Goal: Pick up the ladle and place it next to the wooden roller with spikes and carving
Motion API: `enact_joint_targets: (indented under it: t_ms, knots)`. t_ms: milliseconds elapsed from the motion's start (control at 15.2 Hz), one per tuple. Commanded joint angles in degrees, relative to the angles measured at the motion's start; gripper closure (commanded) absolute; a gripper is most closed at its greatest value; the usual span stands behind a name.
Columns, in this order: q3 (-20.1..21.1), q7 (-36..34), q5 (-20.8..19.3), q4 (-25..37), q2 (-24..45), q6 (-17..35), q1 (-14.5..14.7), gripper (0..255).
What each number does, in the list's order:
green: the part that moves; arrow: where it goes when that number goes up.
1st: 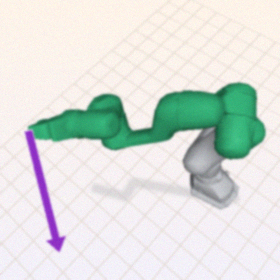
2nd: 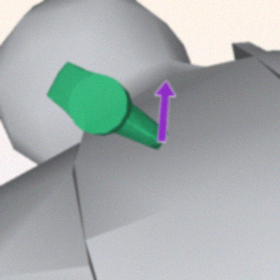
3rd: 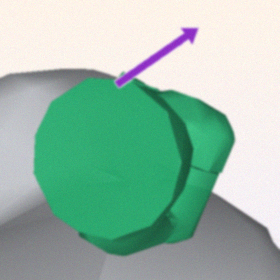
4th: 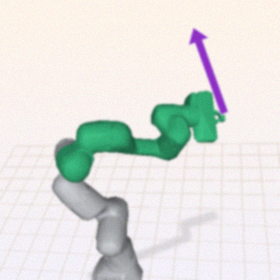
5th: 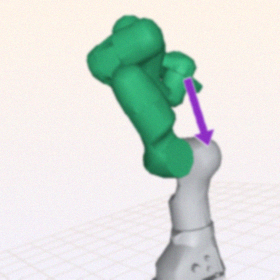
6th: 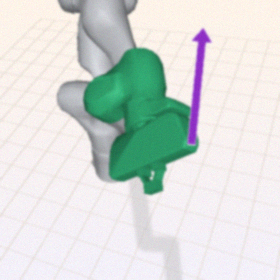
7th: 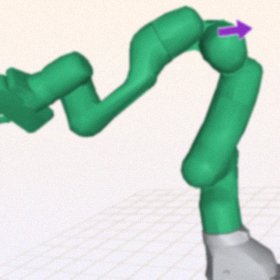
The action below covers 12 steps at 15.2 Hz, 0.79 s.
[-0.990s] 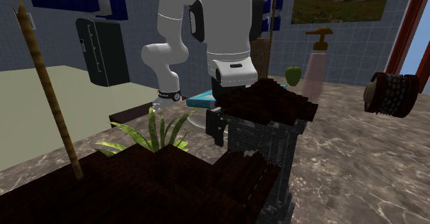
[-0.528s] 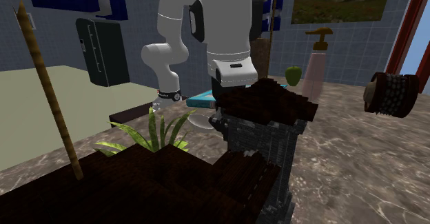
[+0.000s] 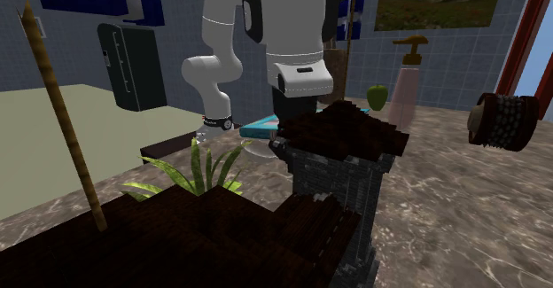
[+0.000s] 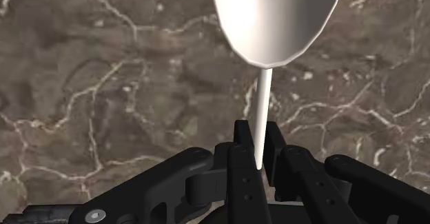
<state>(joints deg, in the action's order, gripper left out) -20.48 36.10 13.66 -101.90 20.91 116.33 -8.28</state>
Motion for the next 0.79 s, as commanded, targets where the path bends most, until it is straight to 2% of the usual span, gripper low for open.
enact_joint_targets:
  t_ms: [0, 726]
  knots:
    - [-0.18, -0.32, -0.44, 0.65, -0.85, -1.44, 0.08, 255]
    - [-0.73, -1.78, -1.97, 5.44, -3.66, -8.74, 0.24, 255]
